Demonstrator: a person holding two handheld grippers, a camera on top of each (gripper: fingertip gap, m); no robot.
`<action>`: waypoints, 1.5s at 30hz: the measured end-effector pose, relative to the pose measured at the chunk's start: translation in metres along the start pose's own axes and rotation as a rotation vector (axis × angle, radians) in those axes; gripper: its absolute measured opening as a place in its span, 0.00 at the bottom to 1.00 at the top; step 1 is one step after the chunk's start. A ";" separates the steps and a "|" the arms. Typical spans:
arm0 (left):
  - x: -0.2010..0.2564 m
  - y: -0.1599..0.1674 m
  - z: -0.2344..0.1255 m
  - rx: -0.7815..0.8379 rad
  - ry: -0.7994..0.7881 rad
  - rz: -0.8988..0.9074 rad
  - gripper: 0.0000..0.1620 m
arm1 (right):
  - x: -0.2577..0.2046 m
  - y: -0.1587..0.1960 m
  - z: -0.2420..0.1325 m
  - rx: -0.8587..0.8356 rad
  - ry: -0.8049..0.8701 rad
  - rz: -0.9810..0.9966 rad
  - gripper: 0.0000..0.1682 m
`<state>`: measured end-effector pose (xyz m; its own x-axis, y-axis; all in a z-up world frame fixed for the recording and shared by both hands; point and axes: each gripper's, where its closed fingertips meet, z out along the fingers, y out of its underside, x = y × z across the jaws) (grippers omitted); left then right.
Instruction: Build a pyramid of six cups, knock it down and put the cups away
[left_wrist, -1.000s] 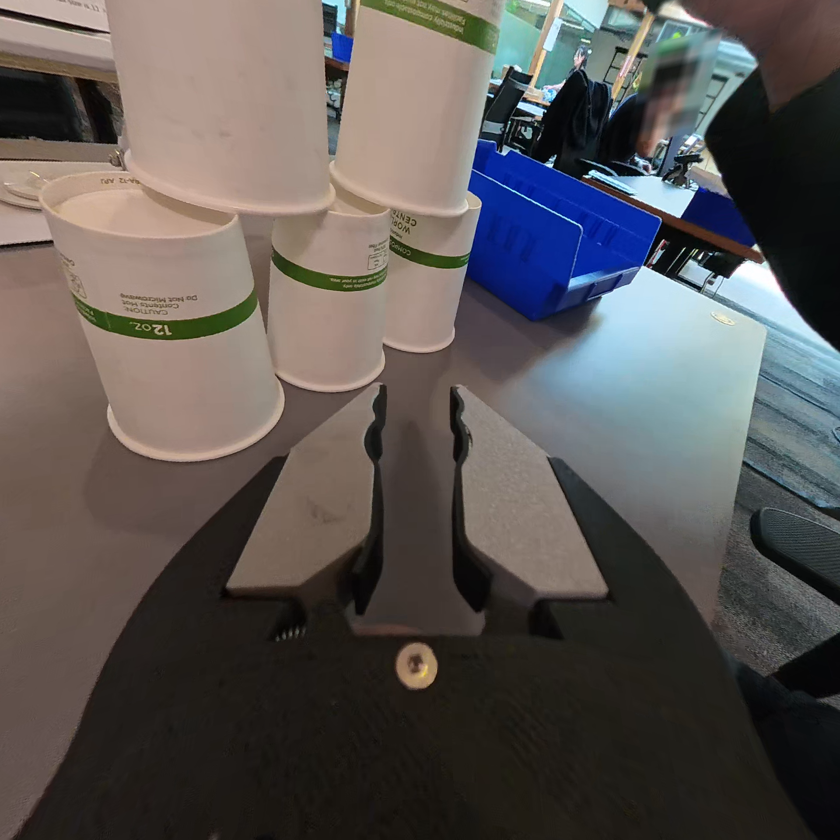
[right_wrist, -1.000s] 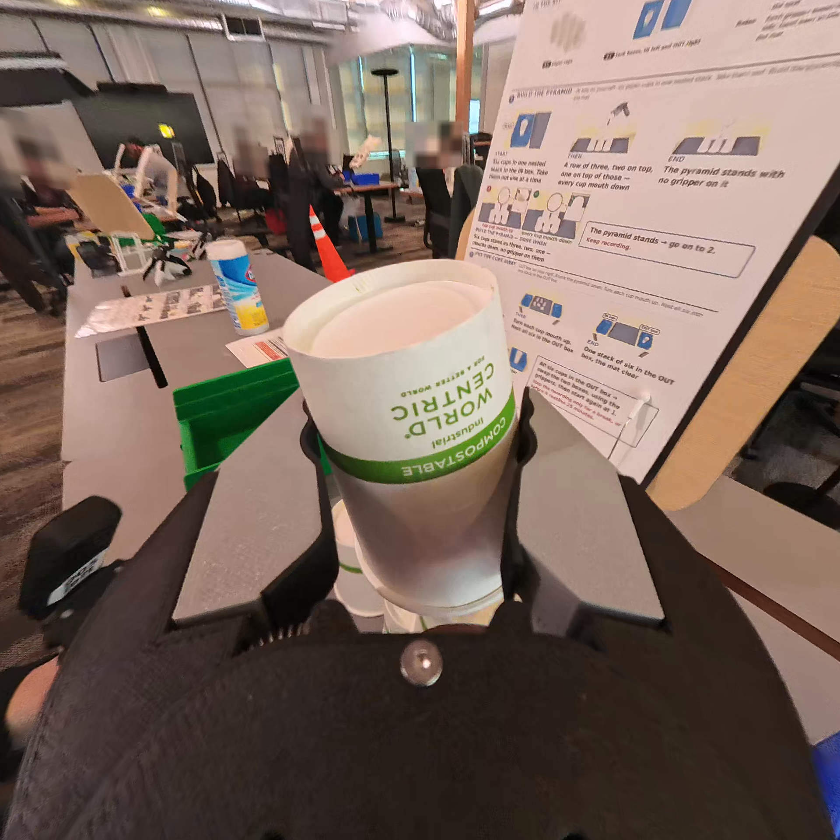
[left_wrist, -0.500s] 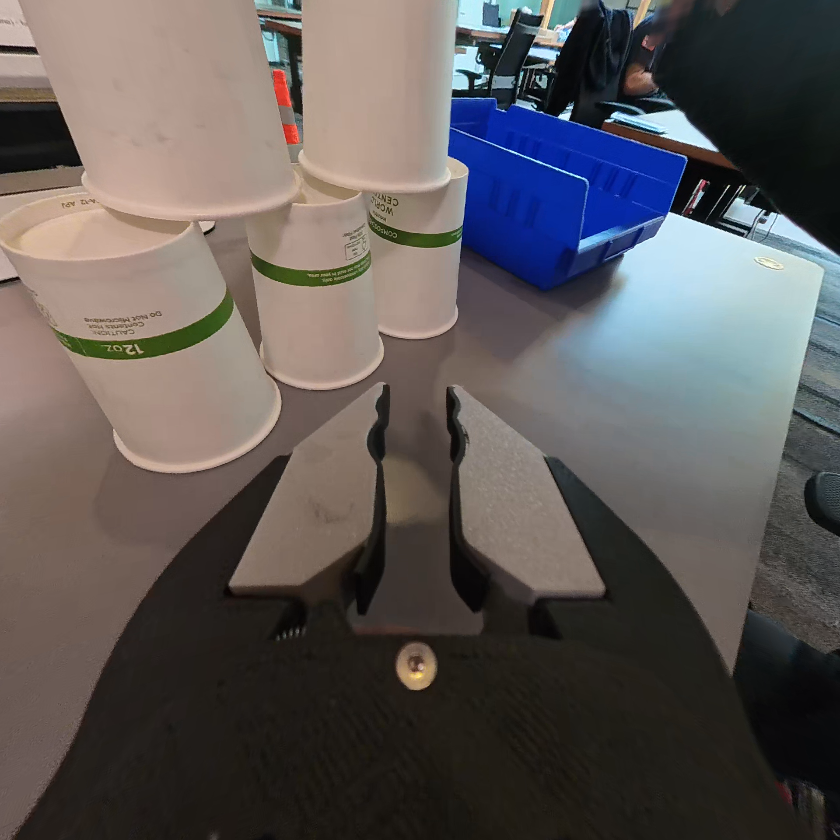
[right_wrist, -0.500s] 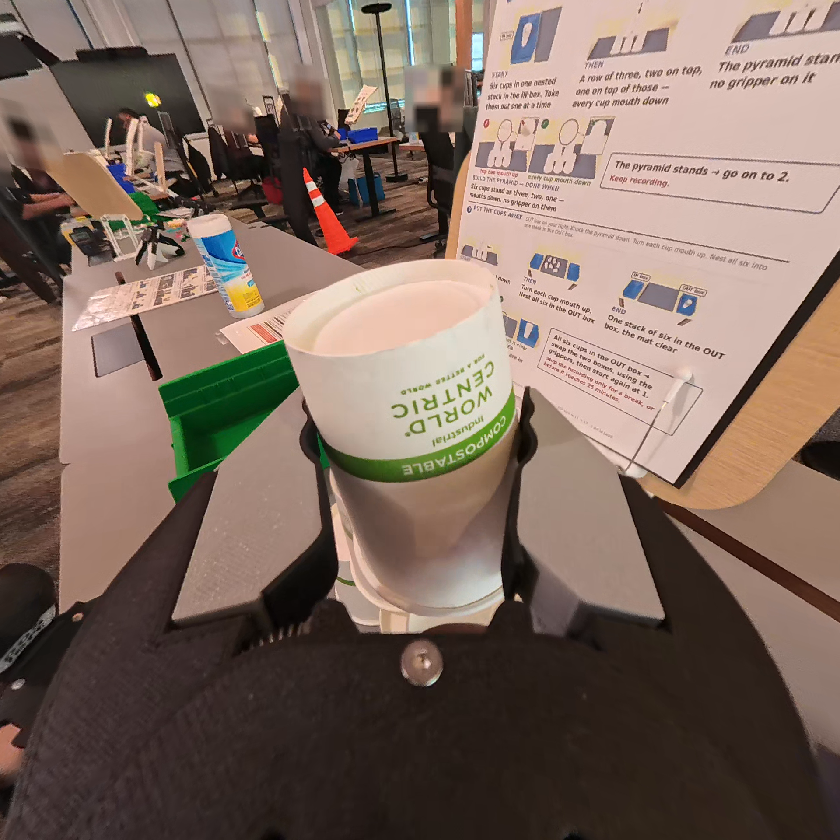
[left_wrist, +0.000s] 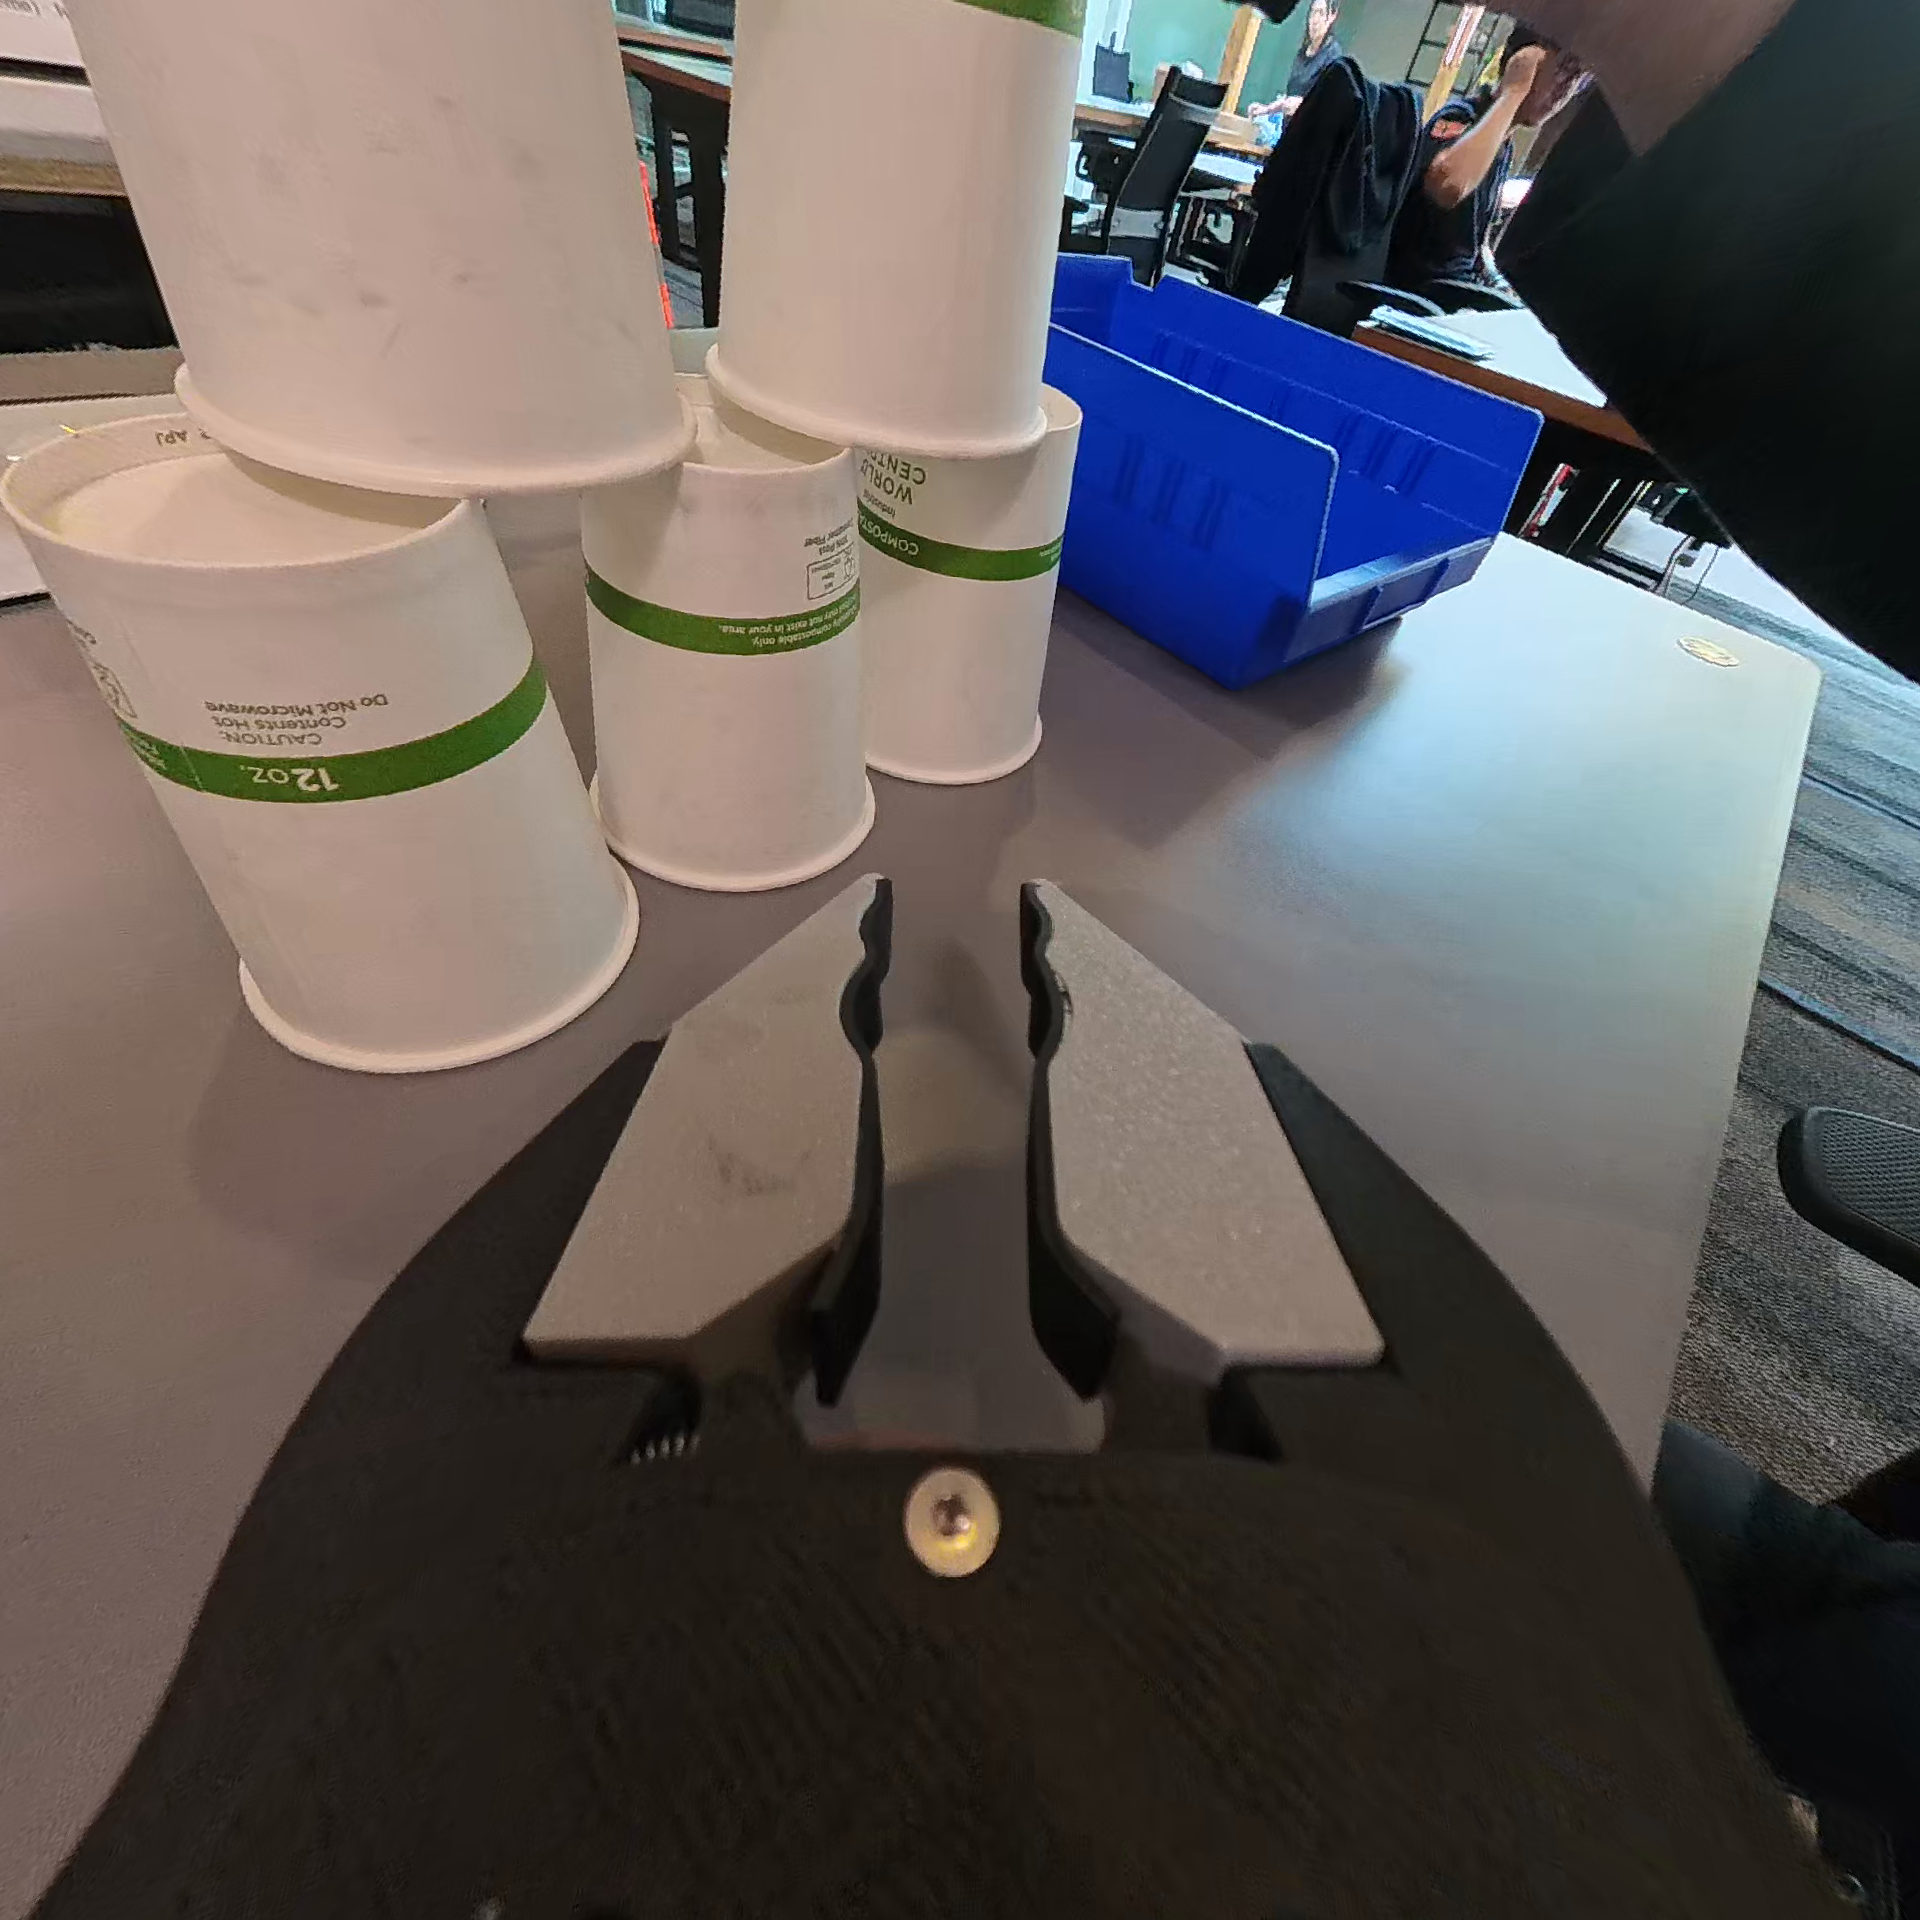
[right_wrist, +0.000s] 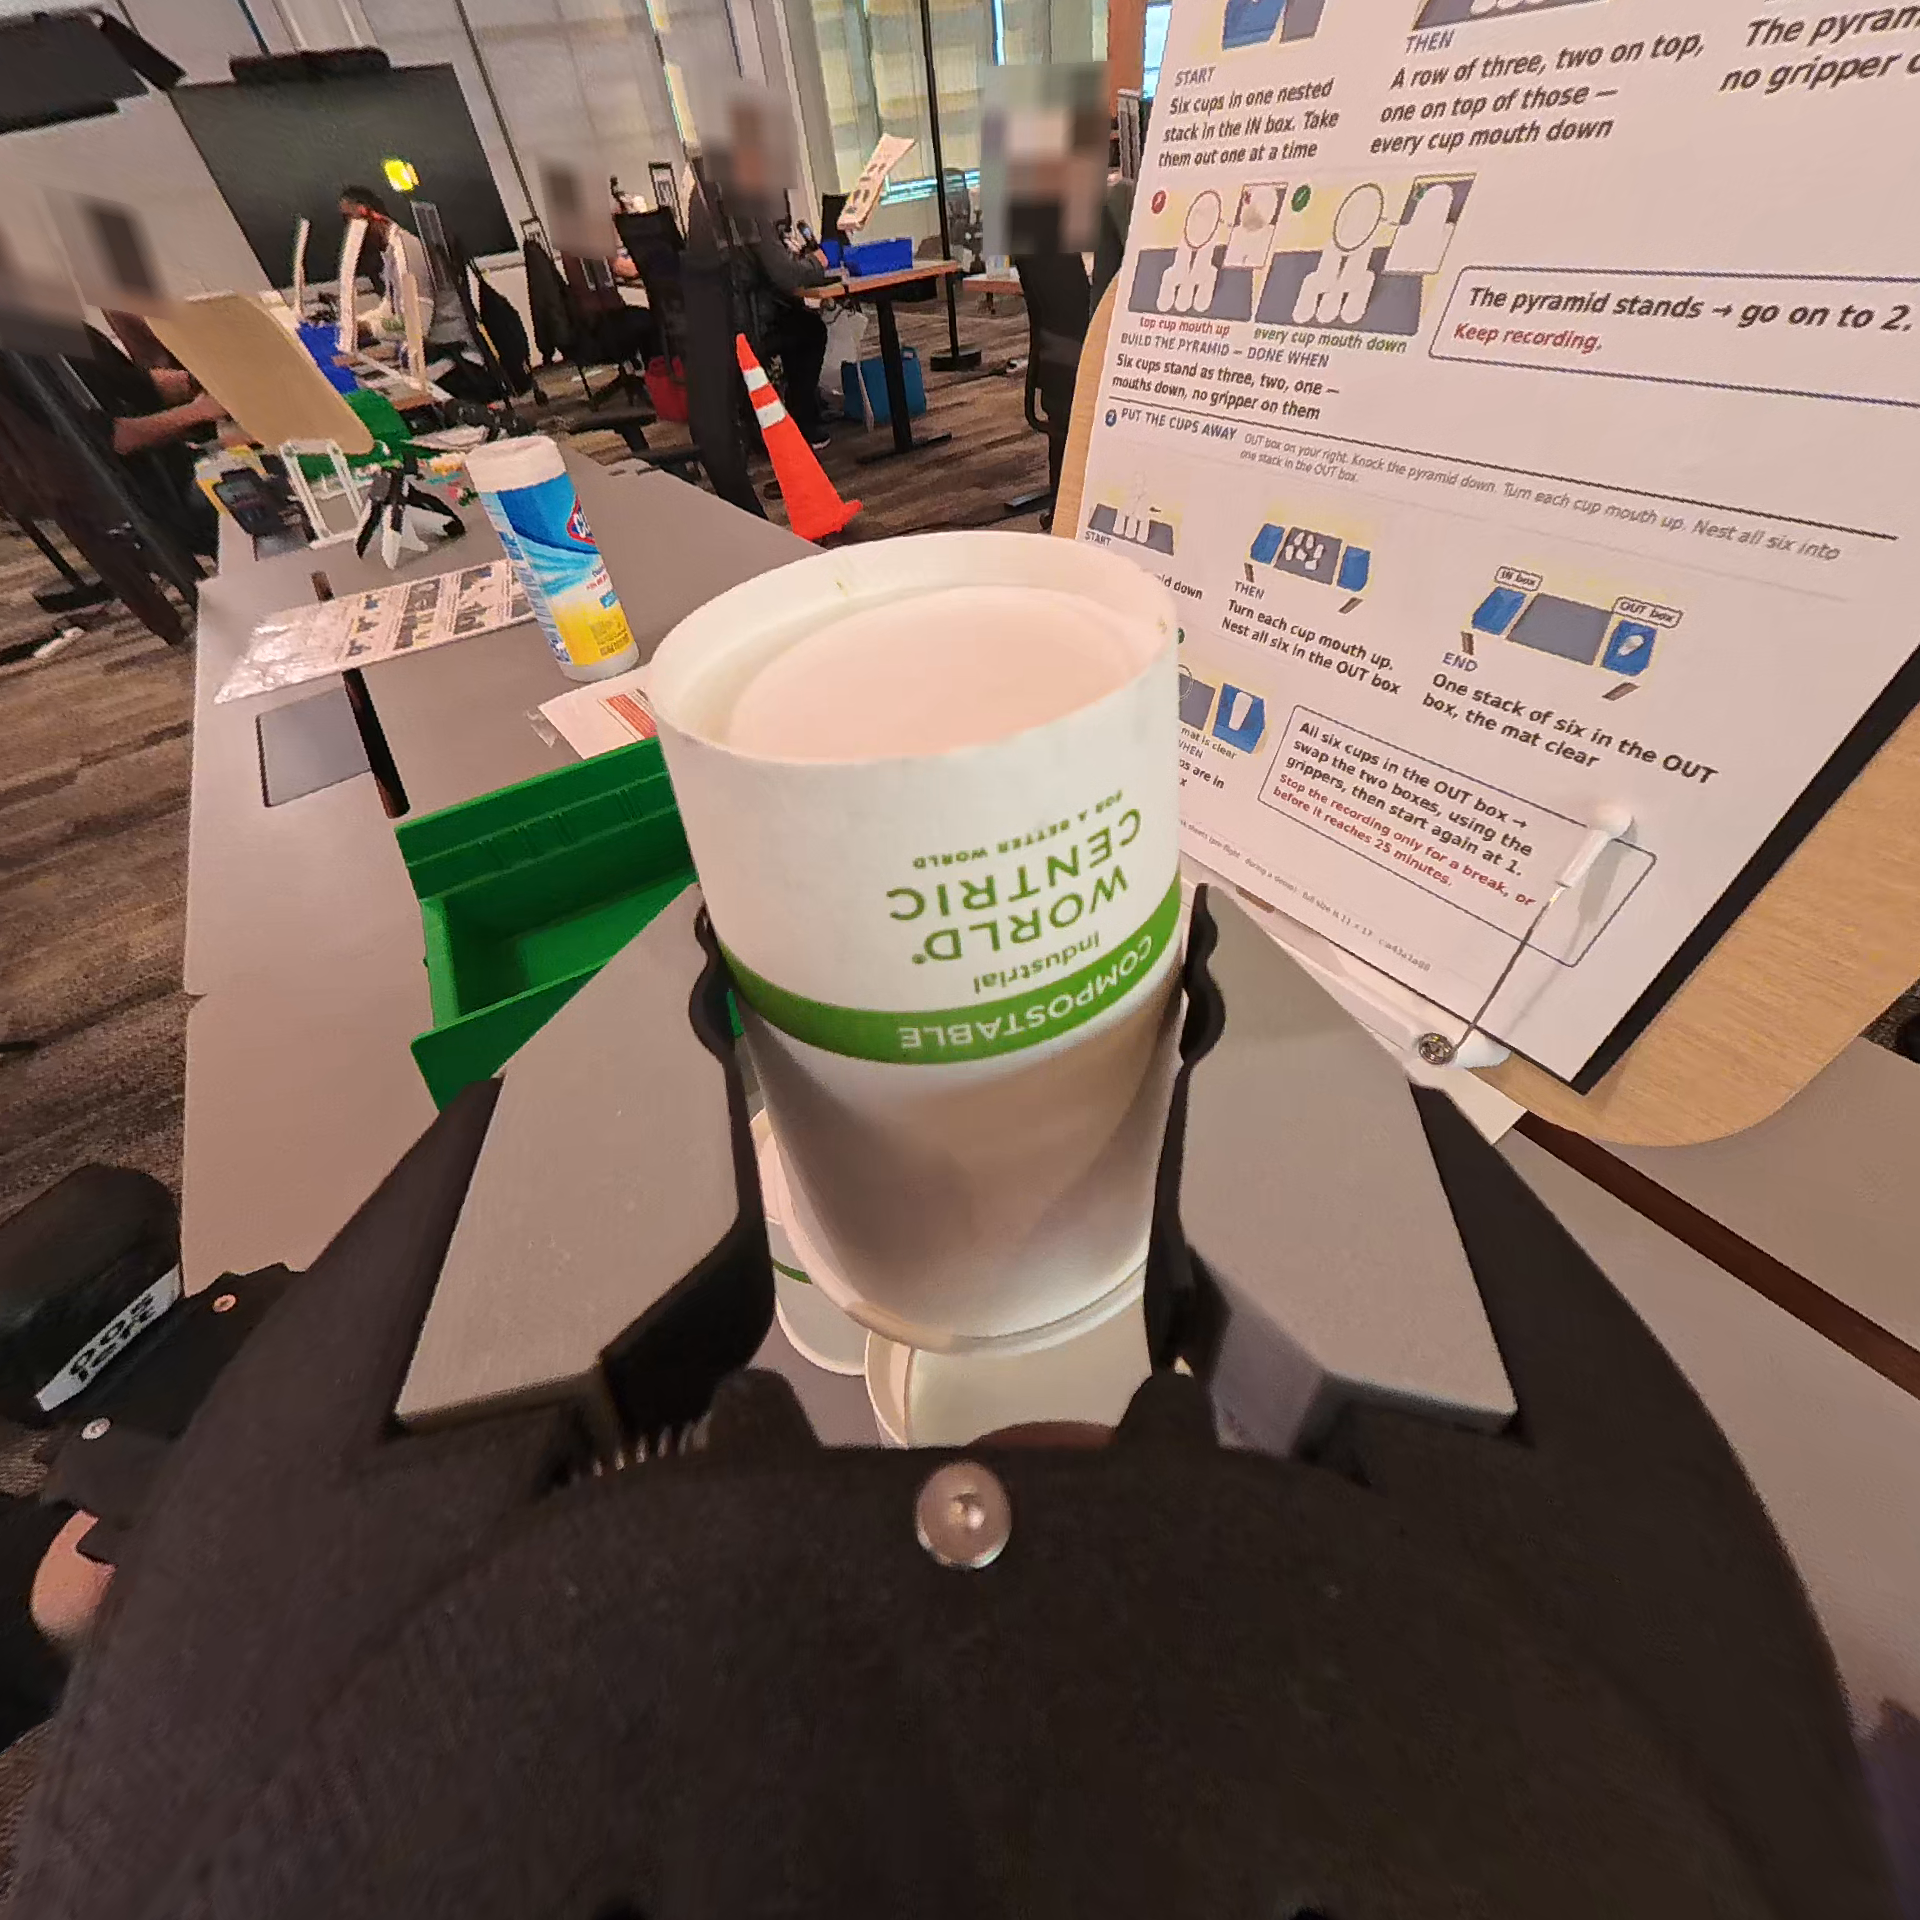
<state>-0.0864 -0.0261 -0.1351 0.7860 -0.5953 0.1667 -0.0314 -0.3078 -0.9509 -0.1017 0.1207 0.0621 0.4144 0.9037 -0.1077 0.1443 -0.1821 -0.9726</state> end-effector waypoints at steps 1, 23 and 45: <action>0.000 0.000 0.000 0.000 0.000 -0.001 0.14 | 0.000 -0.001 -0.001 0.002 -0.002 0.000 0.51; -0.001 -0.001 -0.001 0.010 0.014 -0.025 0.13 | -0.007 -0.027 -0.033 0.090 -0.008 -0.026 0.53; 0.000 0.000 0.000 0.003 -0.031 0.035 0.14 | -0.017 0.095 -0.145 0.597 0.307 -0.250 0.04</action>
<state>-0.0865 -0.0262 -0.1351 0.8030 -0.5827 0.1252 -0.0575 -0.2849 -0.9568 0.0348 0.0317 0.0008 0.6798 0.7250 0.1105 -0.2120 0.3385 -0.9168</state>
